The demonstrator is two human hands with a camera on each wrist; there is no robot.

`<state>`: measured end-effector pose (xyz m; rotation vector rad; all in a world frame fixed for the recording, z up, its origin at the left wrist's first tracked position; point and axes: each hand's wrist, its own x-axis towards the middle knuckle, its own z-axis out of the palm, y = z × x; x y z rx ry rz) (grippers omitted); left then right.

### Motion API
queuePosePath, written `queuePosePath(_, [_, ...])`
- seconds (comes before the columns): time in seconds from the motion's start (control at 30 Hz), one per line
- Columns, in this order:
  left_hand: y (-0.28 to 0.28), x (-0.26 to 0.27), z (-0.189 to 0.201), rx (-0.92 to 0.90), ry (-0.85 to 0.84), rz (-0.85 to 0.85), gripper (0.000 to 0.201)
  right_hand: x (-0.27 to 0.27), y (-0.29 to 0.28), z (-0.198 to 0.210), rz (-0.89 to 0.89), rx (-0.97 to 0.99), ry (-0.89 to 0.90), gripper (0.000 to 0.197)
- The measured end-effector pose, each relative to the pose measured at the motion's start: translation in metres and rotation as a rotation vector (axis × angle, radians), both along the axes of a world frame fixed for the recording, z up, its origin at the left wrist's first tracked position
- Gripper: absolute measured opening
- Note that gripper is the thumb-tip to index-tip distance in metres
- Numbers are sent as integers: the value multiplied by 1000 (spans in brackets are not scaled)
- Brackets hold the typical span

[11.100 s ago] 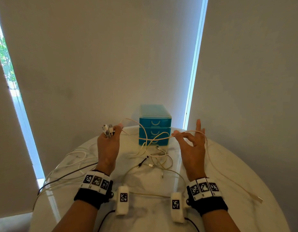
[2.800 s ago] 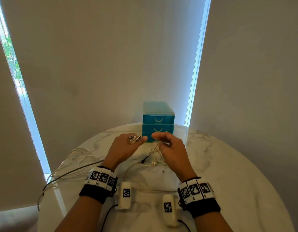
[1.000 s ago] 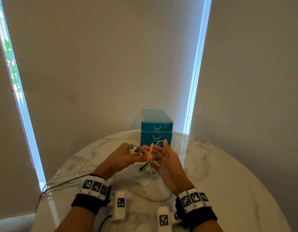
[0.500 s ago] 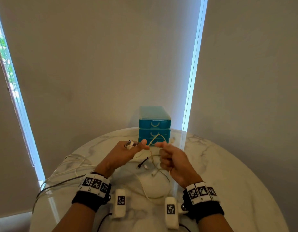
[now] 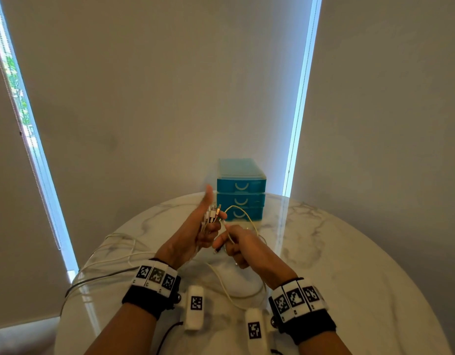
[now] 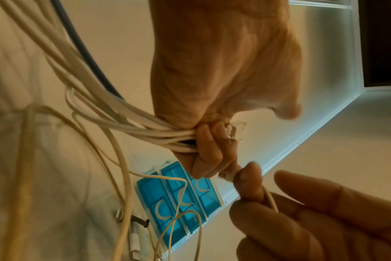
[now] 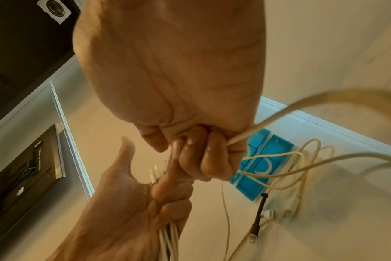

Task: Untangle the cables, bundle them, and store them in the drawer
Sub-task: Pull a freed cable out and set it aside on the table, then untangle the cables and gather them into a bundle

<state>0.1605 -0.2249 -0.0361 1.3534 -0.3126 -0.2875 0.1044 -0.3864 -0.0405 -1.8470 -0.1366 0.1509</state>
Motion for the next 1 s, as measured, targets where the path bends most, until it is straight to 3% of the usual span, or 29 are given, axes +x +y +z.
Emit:
queuePosePath(0.17, [-6, 0, -6, 161, -152, 148, 46, 0, 0, -4, -87, -101, -193, 43])
queuePosePath(0.33, [-4, 3, -8, 194, -136, 226, 51, 1, 5, -7, -44, -131, -284, 40])
queuePosePath(0.4, [-3, 9, -9, 72, -125, 323, 47, 1, 7, -7, -39, -105, -285, 30])
queuePosePath(0.53, [14, 25, -8, -349, -85, 600, 29, 3, -5, -6, 3, 26, -214, 22])
queuePosePath(0.6, [34, 34, -9, -572, -32, 674, 32, 4, -15, -6, 52, 162, -159, 22])
queuePosePath(0.67, [51, 42, -15, -678, 8, 714, 36, 7, -22, -6, 60, 398, -115, 29])
queuePosePath(0.73, [58, 45, -21, -712, 31, 721, 38, 12, -26, -8, -9, 603, -94, 31])
queuePosePath(0.8, [56, 43, -21, -738, 44, 698, 37, 17, -28, -11, -178, 678, -118, 23])
queuePosePath(0.9, [45, 39, -15, -741, 86, 729, 35, 25, -31, -19, -502, 593, -238, 15])
queuePosePath(1.0, [28, 29, -9, -671, 62, 744, 37, 28, -31, -26, -591, 447, -353, 8])
